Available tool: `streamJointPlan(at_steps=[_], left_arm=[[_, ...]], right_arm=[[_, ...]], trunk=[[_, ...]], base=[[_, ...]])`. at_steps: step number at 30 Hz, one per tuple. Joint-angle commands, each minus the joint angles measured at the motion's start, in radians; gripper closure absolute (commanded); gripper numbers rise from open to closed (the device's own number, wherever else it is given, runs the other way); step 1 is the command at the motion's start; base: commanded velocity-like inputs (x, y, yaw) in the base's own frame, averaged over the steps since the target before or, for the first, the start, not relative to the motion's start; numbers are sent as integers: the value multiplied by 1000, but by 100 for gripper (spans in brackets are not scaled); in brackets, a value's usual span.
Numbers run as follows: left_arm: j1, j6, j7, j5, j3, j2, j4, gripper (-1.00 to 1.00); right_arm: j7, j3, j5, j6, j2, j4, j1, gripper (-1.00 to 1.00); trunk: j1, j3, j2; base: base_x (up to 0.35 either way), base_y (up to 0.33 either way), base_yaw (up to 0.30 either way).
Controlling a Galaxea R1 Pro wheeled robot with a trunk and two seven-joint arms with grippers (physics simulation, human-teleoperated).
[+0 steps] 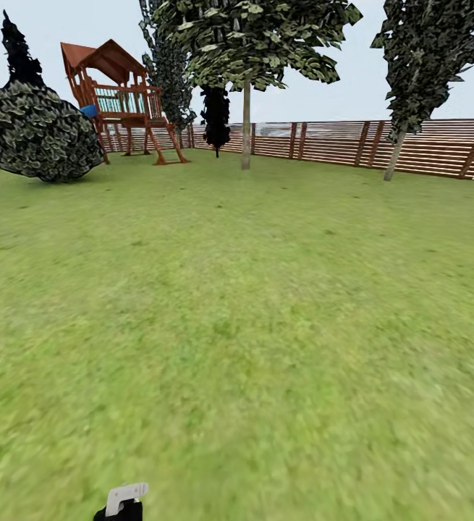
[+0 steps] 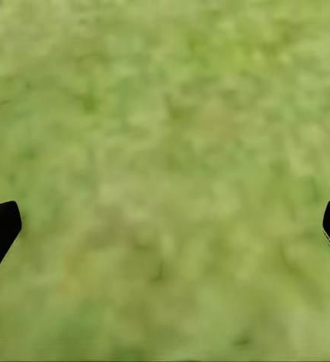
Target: In the garden, pick up the pesticide atomizer on the floor and spray pesticide onto both trees until each tree trunk is fully covered.
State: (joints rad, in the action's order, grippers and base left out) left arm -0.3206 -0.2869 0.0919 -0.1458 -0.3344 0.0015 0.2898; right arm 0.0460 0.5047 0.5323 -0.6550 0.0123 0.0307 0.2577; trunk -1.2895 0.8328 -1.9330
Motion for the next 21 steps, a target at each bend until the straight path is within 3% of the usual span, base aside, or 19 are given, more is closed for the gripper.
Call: streamJointPlan(at_steps=[1,21], left_arm=[[0,0,0,0,0,0,0,100],[0,-1,0,2,1,0,2,100]], right_arm=[[0,0,0,0,0,0,0,-100],[0,0,0,0,0,0,0,-100]], trunk=[[0,0,0],[0,0,0]], base=[[340,0,0],[340,0,0]])
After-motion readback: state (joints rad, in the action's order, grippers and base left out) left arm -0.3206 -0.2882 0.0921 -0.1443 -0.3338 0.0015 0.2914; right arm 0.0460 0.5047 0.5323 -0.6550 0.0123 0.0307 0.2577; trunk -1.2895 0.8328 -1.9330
